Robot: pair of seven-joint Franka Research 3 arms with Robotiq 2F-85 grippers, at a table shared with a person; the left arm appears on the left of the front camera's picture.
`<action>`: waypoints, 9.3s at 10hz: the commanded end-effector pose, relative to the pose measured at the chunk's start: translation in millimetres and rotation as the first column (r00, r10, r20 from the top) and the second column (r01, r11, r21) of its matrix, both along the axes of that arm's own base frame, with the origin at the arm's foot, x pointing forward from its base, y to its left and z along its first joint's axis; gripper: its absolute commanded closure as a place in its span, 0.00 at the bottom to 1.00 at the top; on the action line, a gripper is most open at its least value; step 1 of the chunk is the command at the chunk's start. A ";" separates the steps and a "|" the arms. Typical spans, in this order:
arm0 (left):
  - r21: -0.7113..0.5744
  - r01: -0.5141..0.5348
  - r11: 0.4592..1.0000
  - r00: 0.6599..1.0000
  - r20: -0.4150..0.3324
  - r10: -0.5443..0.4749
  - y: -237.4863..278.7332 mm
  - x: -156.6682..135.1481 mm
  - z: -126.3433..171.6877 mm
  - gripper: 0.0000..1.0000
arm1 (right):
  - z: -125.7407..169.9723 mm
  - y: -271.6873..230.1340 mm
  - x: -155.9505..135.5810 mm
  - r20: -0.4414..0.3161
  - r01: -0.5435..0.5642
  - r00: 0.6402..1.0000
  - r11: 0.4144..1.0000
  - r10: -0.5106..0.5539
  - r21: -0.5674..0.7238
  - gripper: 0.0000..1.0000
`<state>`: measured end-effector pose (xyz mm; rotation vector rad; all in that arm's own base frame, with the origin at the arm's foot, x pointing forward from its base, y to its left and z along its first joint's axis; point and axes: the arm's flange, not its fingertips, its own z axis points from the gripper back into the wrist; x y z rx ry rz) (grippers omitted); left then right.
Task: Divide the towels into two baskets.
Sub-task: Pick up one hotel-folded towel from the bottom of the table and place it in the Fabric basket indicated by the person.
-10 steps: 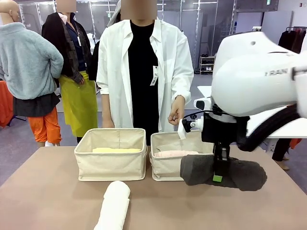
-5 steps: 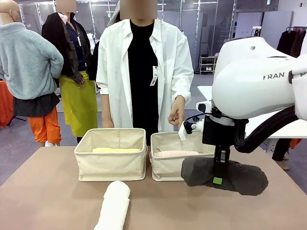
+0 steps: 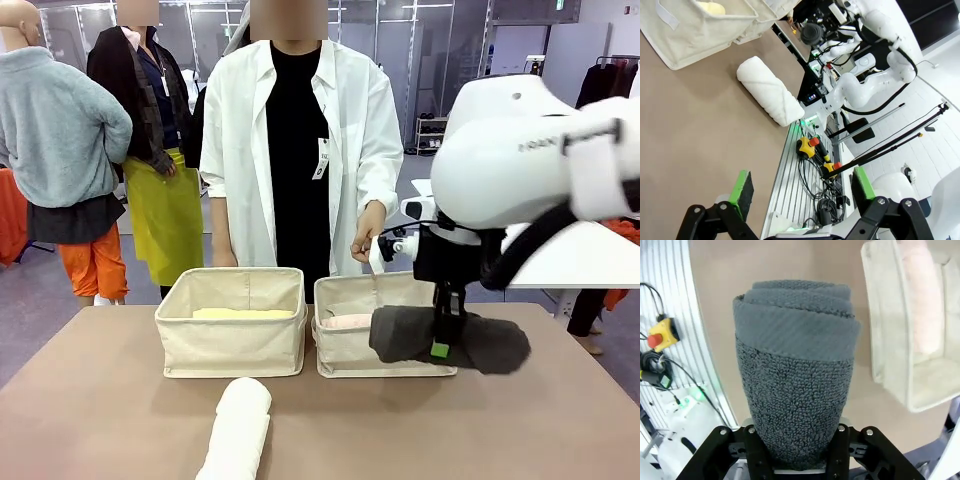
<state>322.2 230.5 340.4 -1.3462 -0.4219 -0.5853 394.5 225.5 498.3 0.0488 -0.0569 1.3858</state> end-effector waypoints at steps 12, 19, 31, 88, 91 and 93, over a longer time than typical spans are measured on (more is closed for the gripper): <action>-0.009 0.000 1.000 1.000 0.015 0.000 0.1 -4.2 2.5 0.00 | -56.6 48.5 247.4 0.008 -0.065 0.998 0.996 0.066 -0.066 0.38; -0.009 0.000 1.000 1.000 0.015 0.000 0.1 -4.2 2.5 0.00 | -54.3 44.8 217.3 0.029 -0.053 0.998 0.994 0.056 -0.099 0.00; -0.009 0.000 1.000 1.000 0.015 0.000 0.1 -4.2 2.5 0.00 | -21.2 41.5 228.3 0.057 -0.029 0.998 0.999 0.030 -0.017 0.00; 0.825 -0.131 0.549 0.860 -0.180 0.477 -416.7 27.1 20.1 0.00 | -84.6 -476.2 -47.2 -0.895 0.914 0.391 -0.024 -0.216 0.405 0.00; 0.839 -0.124 0.530 0.833 -0.202 0.514 -435.4 22.8 1.9 0.00 | -84.6 -476.2 -47.2 -0.895 0.914 0.391 -0.024 -0.216 0.405 0.00; 0.843 -0.128 0.522 0.830 -0.197 0.522 -444.2 22.0 -4.5 0.00 | -84.6 -476.2 -47.2 -0.895 0.914 0.391 -0.024 -0.216 0.405 0.00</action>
